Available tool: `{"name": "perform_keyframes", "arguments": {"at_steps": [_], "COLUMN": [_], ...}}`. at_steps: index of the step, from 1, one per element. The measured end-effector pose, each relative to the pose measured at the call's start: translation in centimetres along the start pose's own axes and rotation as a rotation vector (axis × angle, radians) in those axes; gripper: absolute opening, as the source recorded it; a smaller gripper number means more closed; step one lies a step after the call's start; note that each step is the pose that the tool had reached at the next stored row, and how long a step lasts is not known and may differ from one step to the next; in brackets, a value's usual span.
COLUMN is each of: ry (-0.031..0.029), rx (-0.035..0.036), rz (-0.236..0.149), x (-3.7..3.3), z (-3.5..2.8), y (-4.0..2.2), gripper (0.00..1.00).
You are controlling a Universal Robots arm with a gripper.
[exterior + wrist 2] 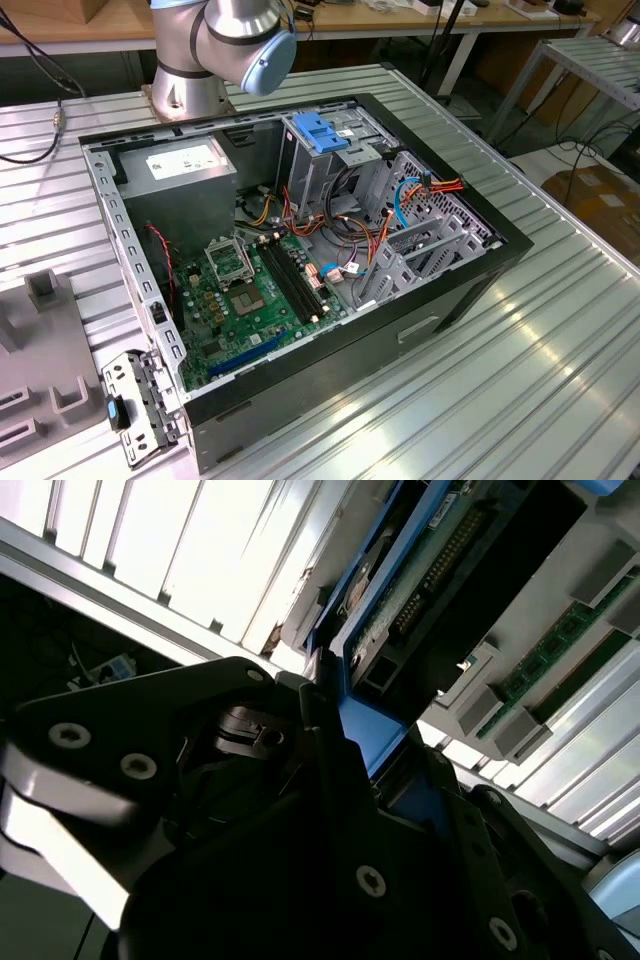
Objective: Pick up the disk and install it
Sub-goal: 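Pick up the disk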
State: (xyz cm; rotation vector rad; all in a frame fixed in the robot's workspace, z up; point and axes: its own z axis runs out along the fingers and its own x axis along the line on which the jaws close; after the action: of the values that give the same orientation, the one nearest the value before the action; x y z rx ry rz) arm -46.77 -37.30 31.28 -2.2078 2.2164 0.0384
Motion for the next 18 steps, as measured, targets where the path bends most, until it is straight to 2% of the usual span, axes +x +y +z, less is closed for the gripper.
{"name": "perform_keyframes", "arguments": {"at_steps": [4, 11, 14, 16, 18], "ry": [0.0, 0.0014, 0.0031, 0.0032, 0.0035], "rx": [0.0, 0.0, 0.0, 0.0002, 0.0001], "rz": [0.0, 0.0, 0.0, 0.0, 0.0], "x": [-0.02, -0.07, -0.11, -0.12, -0.14], "z": [-0.78, -2.57, -4.07, -4.51, -5.27], "y": [0.0, 0.02, 0.03, 0.04, 0.04], "gripper": [0.37, 0.37, 0.37, 0.37, 0.37]}}
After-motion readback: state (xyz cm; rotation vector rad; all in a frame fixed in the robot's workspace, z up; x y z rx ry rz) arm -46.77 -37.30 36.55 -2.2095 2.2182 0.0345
